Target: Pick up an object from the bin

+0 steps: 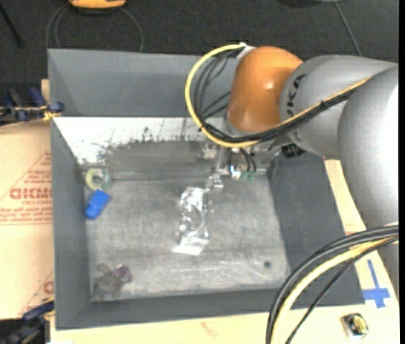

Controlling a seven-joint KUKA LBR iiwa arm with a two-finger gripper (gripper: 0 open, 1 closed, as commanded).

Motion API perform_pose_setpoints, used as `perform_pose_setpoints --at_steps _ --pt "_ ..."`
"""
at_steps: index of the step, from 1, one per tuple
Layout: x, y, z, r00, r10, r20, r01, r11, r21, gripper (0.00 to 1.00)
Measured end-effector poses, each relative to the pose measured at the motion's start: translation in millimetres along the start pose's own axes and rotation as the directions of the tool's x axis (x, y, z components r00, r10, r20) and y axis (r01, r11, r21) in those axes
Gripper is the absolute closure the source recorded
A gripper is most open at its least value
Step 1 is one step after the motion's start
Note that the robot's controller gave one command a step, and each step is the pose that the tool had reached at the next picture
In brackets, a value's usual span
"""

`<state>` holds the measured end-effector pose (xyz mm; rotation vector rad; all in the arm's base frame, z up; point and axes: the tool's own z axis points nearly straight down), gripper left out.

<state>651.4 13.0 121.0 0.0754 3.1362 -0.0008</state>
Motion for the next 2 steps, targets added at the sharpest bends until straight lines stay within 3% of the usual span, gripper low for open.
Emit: perform_pose_setpoints --at_steps 1,2 --pt "-0.9 3.5 3.6 1.000 -0.010 0.013 0.010 1.000 0.000 0.00" --pt "-0.1 25.0 -42.0 0.996 -0.087 0.007 0.087 0.996 0.000 0.00"
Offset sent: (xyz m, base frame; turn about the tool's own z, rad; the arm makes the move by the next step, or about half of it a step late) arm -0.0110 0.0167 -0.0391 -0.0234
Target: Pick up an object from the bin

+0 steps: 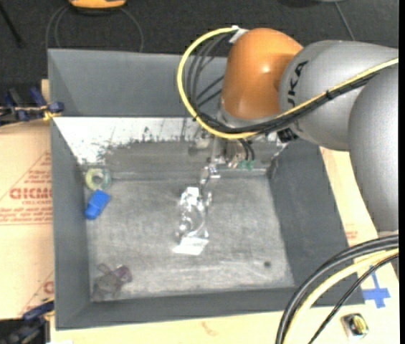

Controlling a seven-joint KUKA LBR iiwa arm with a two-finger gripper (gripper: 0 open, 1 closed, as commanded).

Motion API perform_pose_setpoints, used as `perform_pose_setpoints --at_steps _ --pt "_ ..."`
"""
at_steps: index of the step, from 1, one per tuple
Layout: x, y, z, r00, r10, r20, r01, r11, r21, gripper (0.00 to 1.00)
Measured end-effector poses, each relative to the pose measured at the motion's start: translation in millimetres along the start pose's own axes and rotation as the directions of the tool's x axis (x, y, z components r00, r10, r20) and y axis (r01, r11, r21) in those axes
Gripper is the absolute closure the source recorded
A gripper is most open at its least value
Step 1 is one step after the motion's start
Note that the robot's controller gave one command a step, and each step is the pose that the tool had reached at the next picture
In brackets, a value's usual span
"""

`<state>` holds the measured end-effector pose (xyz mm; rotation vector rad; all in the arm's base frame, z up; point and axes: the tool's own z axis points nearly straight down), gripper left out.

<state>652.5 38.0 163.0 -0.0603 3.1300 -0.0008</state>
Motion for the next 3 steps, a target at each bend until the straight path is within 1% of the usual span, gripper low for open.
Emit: perform_pose_setpoints --at_steps 1,2,3 --pt "9.9 8.5 -4.3 0.984 0.180 -0.008 -0.180 0.984 -0.001 0.00" --pt "32.9 -5.8 30.8 0.924 0.382 -0.010 -0.382 0.924 0.003 0.00" --pt "24.4 -5.9 45.8 0.931 0.364 0.007 -0.364 0.931 -0.005 0.00"
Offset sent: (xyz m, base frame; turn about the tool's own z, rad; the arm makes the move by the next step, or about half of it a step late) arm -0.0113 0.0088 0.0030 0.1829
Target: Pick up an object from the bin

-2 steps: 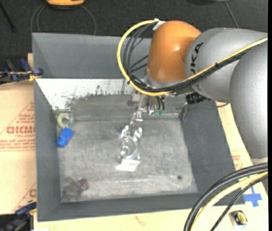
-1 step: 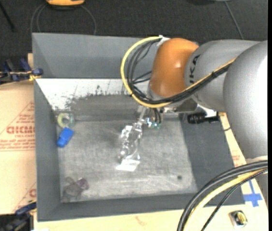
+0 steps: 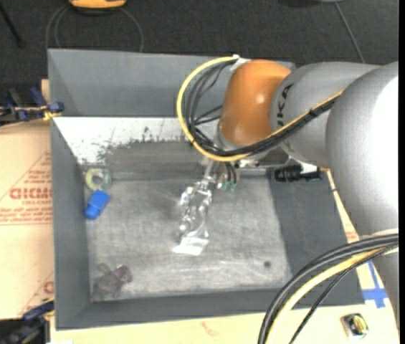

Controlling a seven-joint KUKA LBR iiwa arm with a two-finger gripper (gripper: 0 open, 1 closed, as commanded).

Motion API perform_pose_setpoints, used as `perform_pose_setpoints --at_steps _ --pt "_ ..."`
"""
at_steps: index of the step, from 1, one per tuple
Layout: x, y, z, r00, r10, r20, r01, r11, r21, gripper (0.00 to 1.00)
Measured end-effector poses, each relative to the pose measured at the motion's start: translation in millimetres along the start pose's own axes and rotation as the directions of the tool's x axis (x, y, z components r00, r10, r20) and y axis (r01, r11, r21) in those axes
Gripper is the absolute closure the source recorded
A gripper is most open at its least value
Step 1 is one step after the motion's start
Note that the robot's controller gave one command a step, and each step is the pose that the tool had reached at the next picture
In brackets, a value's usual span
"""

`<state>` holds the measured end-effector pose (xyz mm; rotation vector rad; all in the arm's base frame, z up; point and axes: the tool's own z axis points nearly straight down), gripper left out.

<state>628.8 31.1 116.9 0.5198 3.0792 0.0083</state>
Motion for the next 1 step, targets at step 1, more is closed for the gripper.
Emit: perform_pose_setpoints --at_steps 1 --pt "5.2 16.7 -73.0 0.970 0.242 -0.008 -0.242 0.970 0.007 0.00"
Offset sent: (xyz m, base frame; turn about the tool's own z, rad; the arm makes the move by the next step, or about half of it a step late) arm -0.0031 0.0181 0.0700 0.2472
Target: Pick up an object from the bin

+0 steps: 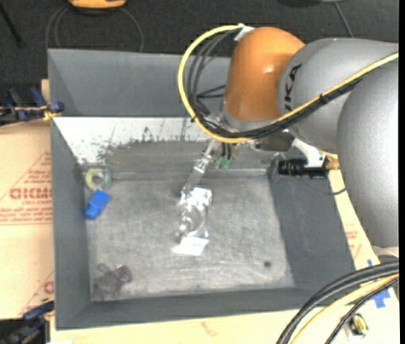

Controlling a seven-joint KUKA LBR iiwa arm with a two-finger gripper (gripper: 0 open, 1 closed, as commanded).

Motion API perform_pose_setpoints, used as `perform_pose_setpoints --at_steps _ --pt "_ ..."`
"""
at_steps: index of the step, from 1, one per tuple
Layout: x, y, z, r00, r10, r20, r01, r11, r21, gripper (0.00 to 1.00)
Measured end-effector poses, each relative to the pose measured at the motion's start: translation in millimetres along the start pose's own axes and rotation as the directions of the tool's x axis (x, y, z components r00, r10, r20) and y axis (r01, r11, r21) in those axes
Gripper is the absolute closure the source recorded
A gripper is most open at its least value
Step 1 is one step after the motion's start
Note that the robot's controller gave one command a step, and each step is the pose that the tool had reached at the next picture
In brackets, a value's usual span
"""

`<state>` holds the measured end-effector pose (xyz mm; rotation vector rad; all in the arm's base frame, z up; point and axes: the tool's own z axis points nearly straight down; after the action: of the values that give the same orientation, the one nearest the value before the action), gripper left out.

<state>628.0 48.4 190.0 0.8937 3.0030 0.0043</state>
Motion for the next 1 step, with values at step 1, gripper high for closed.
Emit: perform_pose_setpoints --at_steps 1 --pt "16.1 -22.3 61.0 0.972 -0.236 -0.009 0.236 0.972 0.006 0.00"
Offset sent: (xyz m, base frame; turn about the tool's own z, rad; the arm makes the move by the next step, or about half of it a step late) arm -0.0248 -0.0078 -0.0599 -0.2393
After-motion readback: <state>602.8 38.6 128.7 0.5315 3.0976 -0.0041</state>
